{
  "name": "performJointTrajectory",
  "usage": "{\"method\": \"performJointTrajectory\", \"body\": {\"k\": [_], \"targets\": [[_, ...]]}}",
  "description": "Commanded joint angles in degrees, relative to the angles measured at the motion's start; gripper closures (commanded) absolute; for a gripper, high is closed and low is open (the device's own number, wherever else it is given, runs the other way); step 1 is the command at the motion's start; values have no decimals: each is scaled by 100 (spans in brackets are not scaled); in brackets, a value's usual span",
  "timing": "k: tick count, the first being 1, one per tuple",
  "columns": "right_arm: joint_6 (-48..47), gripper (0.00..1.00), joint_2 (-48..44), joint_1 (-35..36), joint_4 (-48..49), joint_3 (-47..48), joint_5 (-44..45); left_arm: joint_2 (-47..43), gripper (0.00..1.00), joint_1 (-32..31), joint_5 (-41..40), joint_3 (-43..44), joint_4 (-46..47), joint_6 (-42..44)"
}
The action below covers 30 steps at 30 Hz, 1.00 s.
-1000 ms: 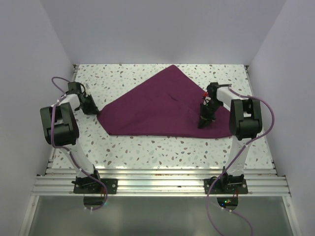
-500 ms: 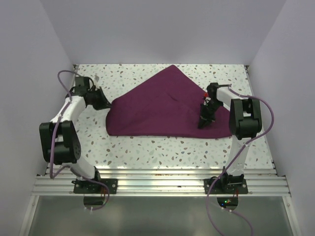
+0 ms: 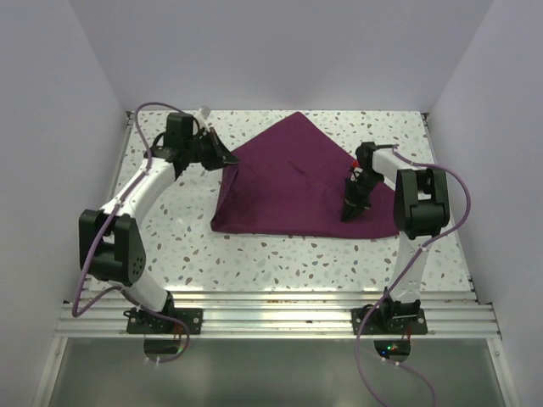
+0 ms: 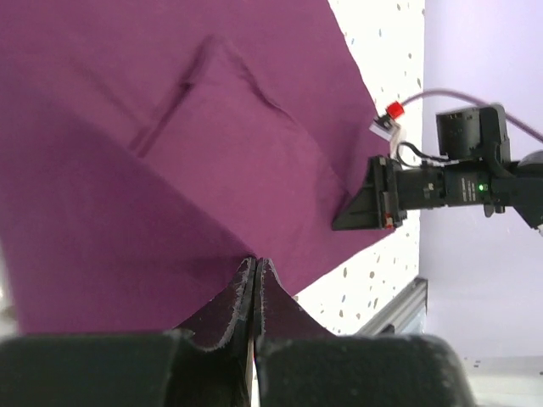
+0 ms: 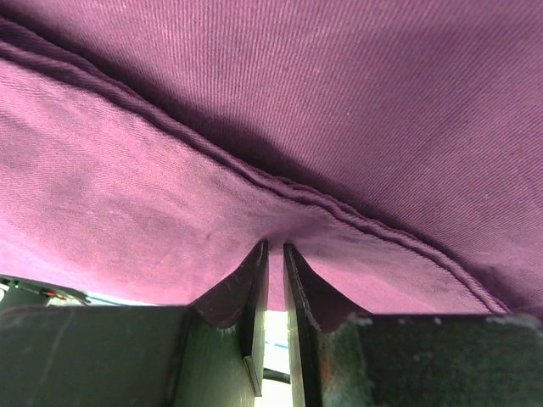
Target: Prepare the surgical pack
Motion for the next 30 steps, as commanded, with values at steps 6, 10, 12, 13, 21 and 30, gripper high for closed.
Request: {"method": "performJointTrajectory", "body": {"k": [6, 10, 12, 13, 21, 30], "targets": [[23, 83, 178, 54, 393, -16, 228, 1672, 100, -1503, 164, 1978, 195, -332], [49, 83, 222, 45, 375, -16, 263, 2349, 100, -1979, 269, 2805, -95, -279], [50, 83, 240, 45, 392, -16, 254, 2587, 100, -2181, 322, 2859, -95, -270], [50, 83, 249, 45, 401, -16, 254, 2674, 100, -2234, 322, 2938, -148, -227], [85, 83, 319, 54, 480, -87, 192, 3106, 100, -2340, 401, 2938, -333, -59], [102, 83, 372, 45, 419, 27, 236, 3466, 100, -2331, 130, 3491, -421, -182]]}}
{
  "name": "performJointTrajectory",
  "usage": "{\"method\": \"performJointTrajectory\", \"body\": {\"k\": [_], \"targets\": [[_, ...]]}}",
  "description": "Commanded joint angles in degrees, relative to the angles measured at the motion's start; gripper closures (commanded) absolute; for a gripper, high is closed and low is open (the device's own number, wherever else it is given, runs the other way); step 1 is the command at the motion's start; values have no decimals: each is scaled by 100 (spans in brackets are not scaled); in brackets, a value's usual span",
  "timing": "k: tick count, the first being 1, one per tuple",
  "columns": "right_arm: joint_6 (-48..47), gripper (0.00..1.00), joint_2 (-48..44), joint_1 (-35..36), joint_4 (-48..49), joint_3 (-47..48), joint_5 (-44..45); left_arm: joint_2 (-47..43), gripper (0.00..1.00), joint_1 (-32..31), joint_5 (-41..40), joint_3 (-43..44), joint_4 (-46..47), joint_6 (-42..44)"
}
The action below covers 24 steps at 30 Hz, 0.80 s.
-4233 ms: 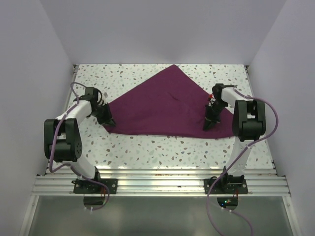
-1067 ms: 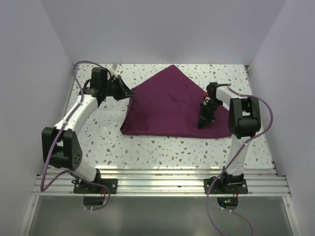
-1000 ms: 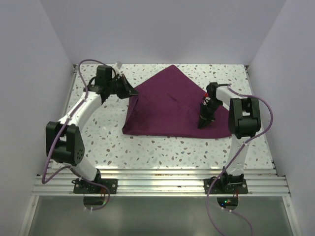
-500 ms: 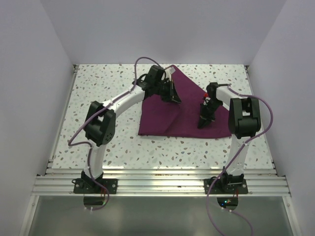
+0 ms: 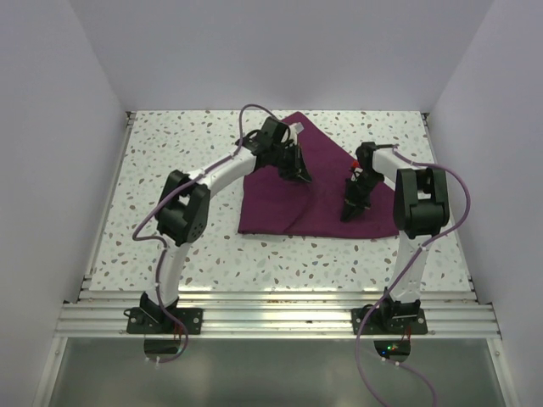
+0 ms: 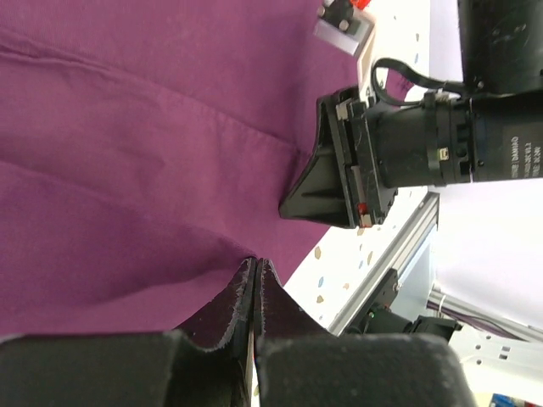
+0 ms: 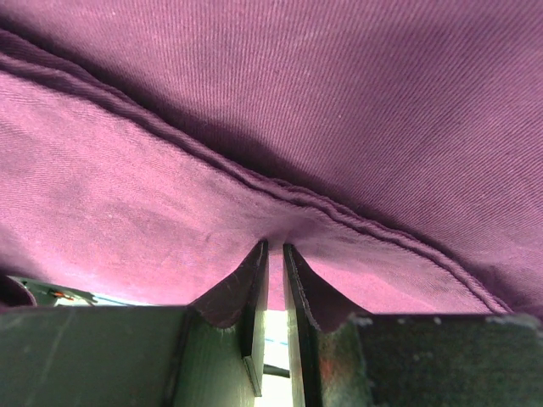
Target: Prepare the surgical pack
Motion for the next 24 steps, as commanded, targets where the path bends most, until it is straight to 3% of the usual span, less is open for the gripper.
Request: {"method": "performJointTrajectory", "body": {"k": [1, 24], "targets": [[4, 83, 339, 48, 428, 10, 241, 76, 100, 29, -131, 473, -5, -9], [66, 82, 462, 48, 436, 54, 267, 815, 100, -155, 132, 1441, 144, -598]]}}
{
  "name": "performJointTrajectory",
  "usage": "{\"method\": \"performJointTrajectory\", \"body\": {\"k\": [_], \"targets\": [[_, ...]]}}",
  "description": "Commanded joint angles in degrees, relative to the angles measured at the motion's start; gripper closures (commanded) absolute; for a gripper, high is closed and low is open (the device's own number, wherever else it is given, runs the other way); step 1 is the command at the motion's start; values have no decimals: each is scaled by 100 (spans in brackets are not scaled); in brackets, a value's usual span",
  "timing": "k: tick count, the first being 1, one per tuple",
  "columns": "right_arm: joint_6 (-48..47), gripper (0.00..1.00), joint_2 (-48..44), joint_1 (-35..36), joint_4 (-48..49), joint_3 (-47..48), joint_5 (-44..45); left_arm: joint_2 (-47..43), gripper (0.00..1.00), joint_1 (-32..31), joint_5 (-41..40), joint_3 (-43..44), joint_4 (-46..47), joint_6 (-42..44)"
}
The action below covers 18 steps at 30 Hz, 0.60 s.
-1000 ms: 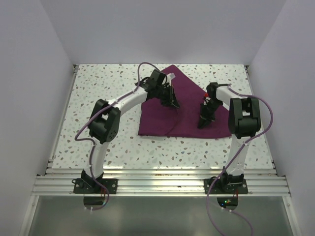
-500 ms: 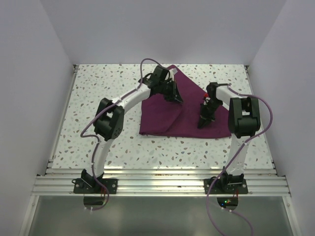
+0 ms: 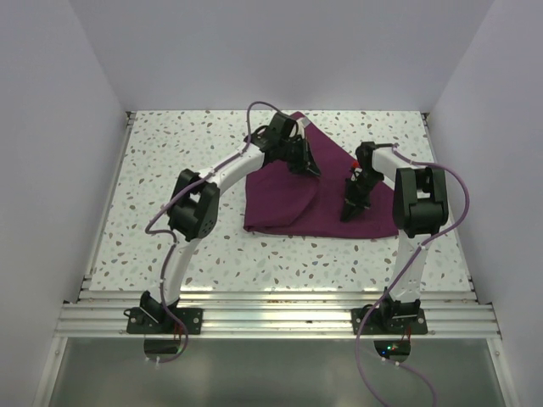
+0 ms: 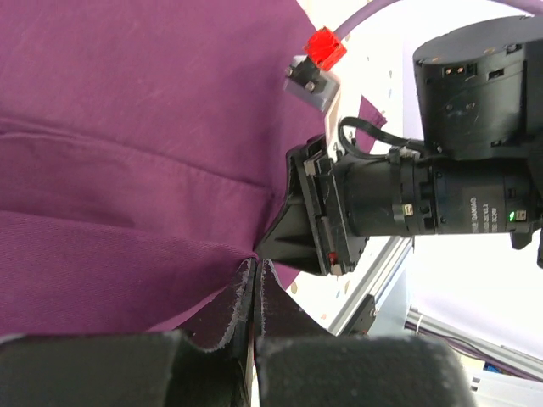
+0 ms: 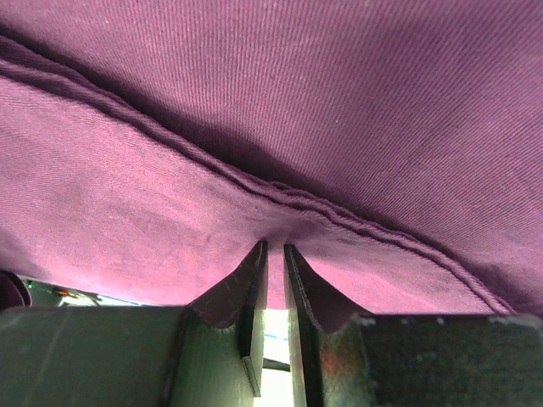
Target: Prepare the surgical pack
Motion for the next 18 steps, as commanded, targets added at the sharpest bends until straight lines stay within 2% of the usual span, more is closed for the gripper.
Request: {"method": "performJointTrajectory", "body": {"k": [1, 18], "targets": [[20, 82, 361, 59, 552, -60, 267, 98, 100, -64, 158, 331, 188, -179], [20, 82, 405, 59, 561, -60, 267, 300, 100, -99, 237, 14, 205, -109]]}}
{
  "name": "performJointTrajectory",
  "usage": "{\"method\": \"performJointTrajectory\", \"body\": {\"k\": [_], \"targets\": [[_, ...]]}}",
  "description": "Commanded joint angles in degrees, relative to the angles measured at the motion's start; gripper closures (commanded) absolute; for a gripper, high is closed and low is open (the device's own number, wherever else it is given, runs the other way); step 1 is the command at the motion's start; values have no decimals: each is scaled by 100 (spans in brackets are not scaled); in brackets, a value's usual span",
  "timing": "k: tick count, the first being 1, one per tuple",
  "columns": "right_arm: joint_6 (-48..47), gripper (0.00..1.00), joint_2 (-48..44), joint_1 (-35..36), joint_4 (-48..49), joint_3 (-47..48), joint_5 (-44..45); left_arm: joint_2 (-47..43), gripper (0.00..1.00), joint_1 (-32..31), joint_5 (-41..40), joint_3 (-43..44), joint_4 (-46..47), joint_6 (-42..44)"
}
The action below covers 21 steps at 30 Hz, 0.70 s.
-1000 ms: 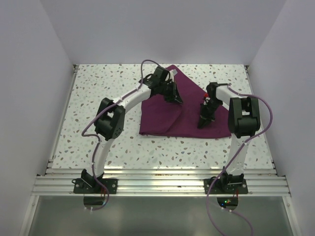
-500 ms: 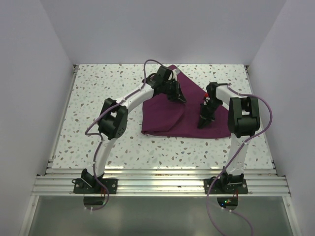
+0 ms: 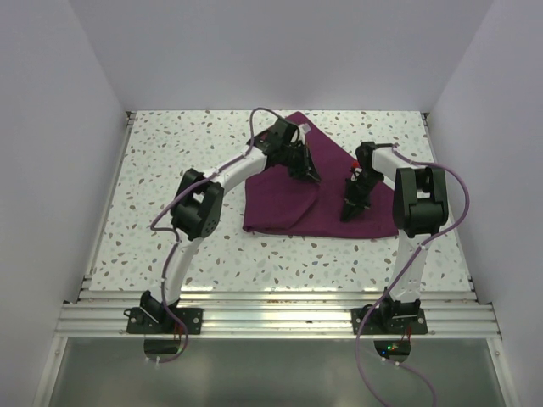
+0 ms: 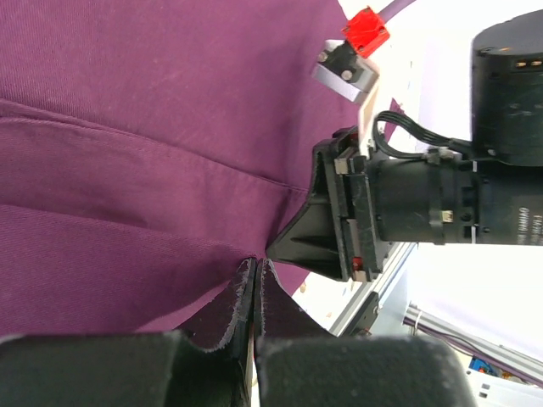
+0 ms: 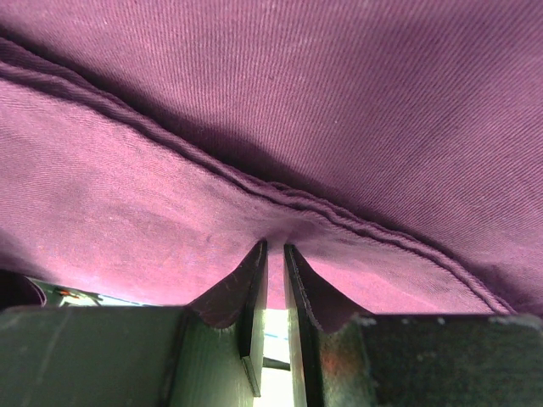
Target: Prepare the surgical pack
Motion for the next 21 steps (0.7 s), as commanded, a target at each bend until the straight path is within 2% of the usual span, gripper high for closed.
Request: {"method": "performJointTrajectory", "body": {"k": [1, 21], "targets": [[11, 82, 403, 59, 561, -60, 278, 140, 100, -66, 181, 127, 186, -21], [20, 82, 491, 59, 508, 72, 278, 615, 100, -136, 356, 585, 151, -109]]}}
